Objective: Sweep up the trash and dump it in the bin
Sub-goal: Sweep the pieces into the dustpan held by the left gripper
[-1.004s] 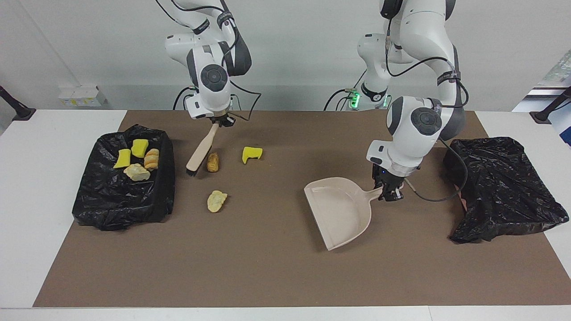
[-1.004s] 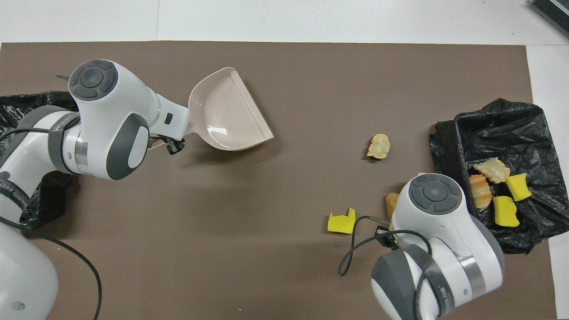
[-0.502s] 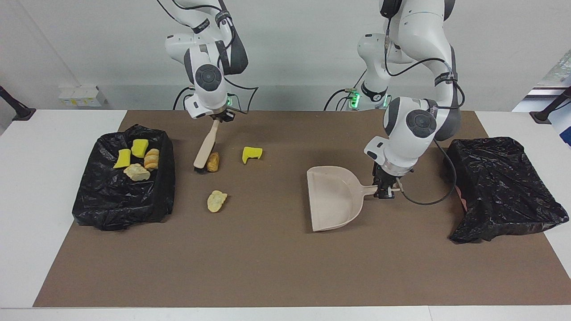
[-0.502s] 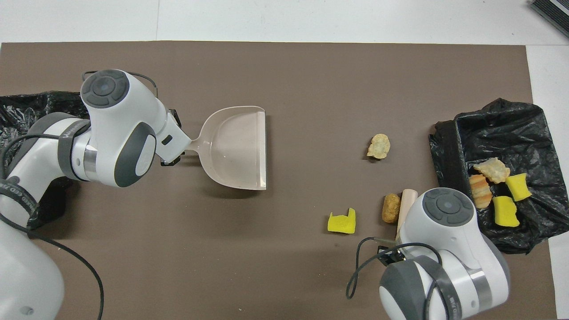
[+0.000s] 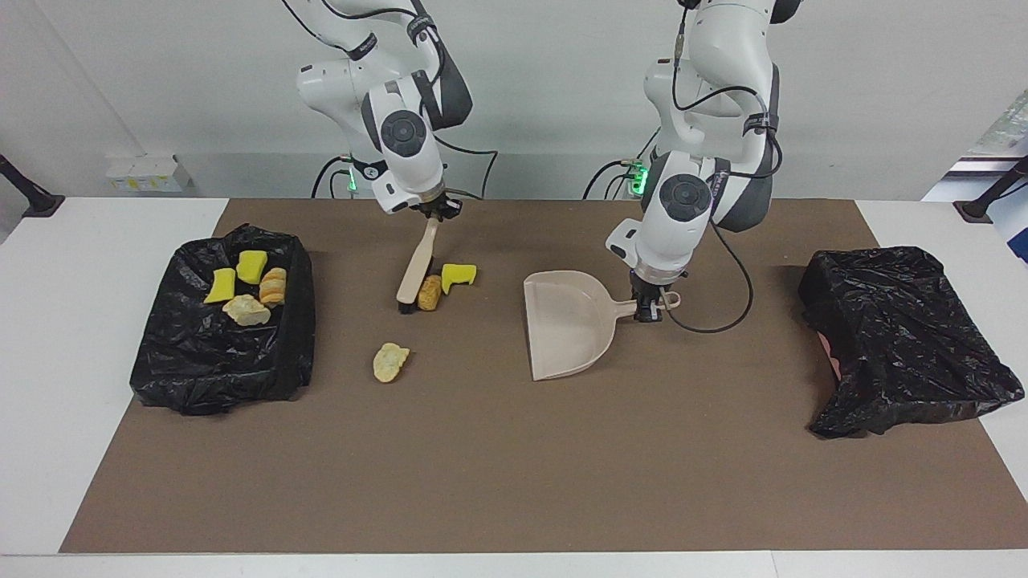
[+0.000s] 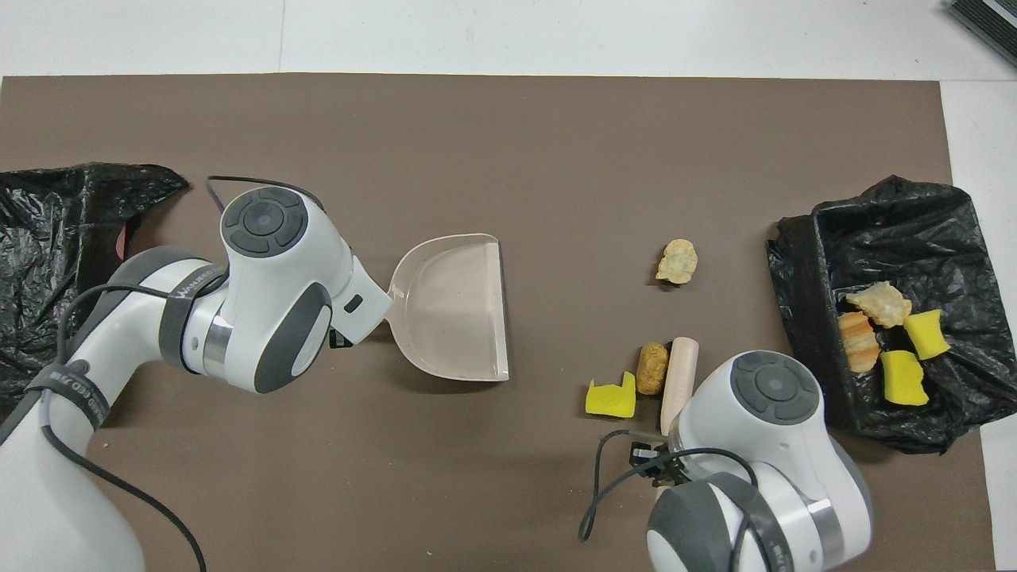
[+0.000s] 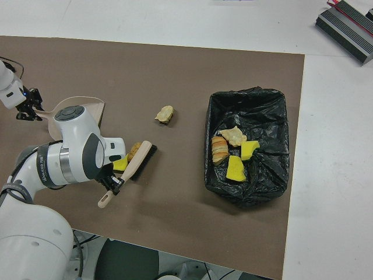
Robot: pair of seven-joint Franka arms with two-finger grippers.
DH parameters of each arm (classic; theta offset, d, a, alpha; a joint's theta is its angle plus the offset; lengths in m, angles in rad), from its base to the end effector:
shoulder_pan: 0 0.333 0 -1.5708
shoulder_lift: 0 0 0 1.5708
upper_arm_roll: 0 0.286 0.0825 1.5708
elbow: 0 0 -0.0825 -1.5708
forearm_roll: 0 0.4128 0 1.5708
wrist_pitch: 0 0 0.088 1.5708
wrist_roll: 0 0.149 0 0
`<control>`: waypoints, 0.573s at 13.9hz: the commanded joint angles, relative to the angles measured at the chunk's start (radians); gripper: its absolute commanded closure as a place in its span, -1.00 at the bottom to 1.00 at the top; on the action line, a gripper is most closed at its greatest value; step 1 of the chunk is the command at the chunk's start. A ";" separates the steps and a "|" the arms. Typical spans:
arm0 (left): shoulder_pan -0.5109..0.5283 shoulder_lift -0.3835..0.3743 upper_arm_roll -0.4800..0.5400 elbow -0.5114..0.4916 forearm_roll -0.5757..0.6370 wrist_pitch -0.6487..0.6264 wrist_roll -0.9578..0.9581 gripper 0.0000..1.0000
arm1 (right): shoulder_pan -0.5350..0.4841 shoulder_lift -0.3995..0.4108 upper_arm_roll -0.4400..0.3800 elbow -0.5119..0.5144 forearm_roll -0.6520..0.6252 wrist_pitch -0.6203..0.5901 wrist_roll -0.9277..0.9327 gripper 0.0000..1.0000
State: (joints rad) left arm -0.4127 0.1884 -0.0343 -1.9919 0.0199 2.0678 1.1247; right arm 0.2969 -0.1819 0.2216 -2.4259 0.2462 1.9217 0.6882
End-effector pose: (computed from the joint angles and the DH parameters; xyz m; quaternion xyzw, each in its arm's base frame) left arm 0.5337 -0.2539 0.2720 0.7020 -0.7099 -0.0547 0.0137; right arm 0.3725 0.2385 0.2668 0.9720 -0.1482 -0.1815 0.0186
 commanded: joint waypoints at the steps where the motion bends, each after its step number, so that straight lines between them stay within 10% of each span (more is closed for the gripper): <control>1: -0.047 -0.078 0.011 -0.108 0.070 0.046 -0.067 1.00 | 0.016 0.053 0.001 0.037 0.074 0.046 0.017 1.00; 8: -0.101 -0.127 0.010 -0.192 0.143 0.118 -0.164 1.00 | 0.099 0.203 0.002 0.123 0.140 0.250 0.059 1.00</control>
State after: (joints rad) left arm -0.4916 0.0989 -0.0355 -2.1340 0.1372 2.1623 0.9818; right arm 0.3724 -0.0165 0.2229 -2.3215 0.3568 2.1338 0.7371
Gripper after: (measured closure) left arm 0.678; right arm 0.740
